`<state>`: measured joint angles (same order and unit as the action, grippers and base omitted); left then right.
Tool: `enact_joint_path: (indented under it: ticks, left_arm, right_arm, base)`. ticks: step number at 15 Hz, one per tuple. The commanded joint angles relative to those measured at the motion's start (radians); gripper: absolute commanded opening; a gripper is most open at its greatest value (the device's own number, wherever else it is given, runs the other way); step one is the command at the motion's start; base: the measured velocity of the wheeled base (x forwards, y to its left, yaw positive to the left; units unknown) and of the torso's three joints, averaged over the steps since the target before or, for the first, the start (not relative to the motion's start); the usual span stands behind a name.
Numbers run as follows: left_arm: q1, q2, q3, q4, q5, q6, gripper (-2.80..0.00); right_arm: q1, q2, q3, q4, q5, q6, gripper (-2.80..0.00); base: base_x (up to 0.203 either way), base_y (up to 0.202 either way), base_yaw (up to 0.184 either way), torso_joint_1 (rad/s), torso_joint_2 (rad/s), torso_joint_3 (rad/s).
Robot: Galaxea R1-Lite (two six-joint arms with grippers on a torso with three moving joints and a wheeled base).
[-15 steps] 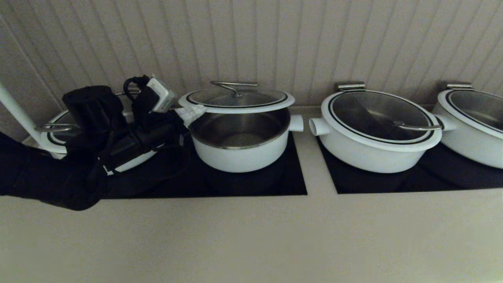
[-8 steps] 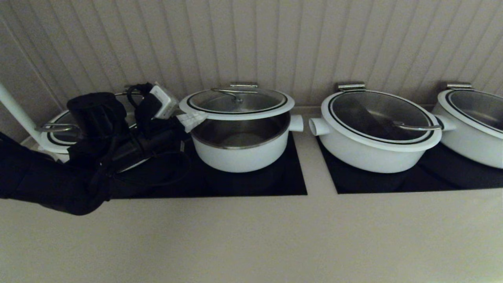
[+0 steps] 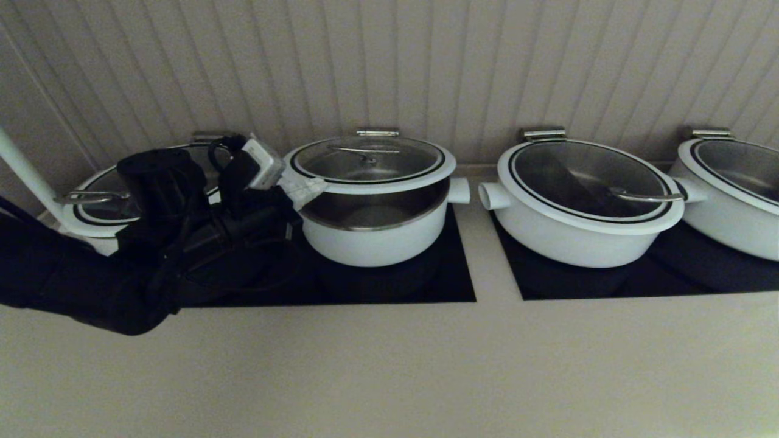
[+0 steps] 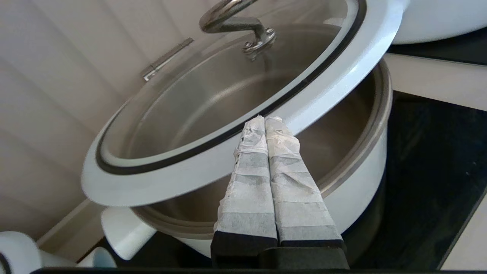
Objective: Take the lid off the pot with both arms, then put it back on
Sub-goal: Close the pot lid
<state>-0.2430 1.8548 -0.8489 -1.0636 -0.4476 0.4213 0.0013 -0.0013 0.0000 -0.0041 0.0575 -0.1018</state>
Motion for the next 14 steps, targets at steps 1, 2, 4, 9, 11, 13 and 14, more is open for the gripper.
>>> enact_joint_path:
  ticks: [1,2,4,9,11,13,14]
  left_arm:
    - [-0.004,0.015,-0.003,-0.006,-0.002,0.002,-2.80]
    - [-0.003,0.017,-0.002,-0.006,-0.002,0.002,-2.80]
    - [-0.004,0.023,-0.001,-0.006,-0.003,0.003,-2.80]
    - [-0.004,0.043,0.001,-0.006,-0.003,0.004,-2.80]
    - [-0.004,0.052,-0.001,-0.006,-0.003,0.004,-2.80]
    - [-0.004,0.061,-0.001,-0.006,-0.003,0.004,-2.80]
    - [-0.004,0.066,-0.001,-0.006,-0.003,0.004,-2.80]
  right_arm:
    - [0.000,0.001,0.000,0.000,0.001,-0.001,-2.80]
    - [0.000,0.001,0.000,0.000,0.001,-0.001,-2.80]
    - [0.000,0.001,0.000,0.000,0.001,-0.001,-2.80]
    - [0.000,0.001,0.000,0.000,0.001,-0.001,-2.80]
    - [0.000,0.001,0.000,0.000,0.001,-0.001,-2.80]
    - [0.000,0.001,0.000,0.000,0.001,-0.001,-2.80]
    - [0.000,0.001,0.000,0.000,0.001,-0.001,-2.80]
  base:
    - [0.000,0.000,0.000,0.000,0.00,0.000]
    - [0.000,0.000,0.000,0.000,0.00,0.000]
    - [0.000,0.000,0.000,0.000,0.00,0.000]
    - [0.000,0.000,0.000,0.000,0.00,0.000]
    - [0.000,0.000,0.000,0.000,0.00,0.000]
    - [0.000,0.000,0.000,0.000,0.00,0.000]
    - [0.000,0.000,0.000,0.000,0.00,0.000]
